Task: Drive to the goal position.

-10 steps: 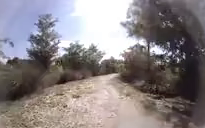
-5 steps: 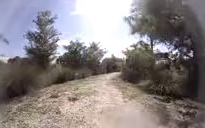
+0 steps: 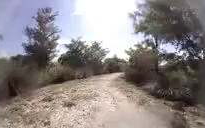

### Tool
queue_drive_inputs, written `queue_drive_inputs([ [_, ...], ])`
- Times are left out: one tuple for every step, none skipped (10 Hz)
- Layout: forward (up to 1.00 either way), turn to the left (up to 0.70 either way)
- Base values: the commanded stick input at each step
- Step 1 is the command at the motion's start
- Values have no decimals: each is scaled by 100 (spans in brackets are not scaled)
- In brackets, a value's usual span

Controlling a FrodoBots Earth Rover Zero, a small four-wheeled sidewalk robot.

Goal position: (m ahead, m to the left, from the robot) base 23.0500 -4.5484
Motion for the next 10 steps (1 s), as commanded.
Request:
queue_drive_inputs([
  [70,0],
  [70,0],
  [70,0],
  [70,0],
  [70,0],
  [70,0],
  [70,0],
  [70,0],
  [70,0],
  [70,0],
])
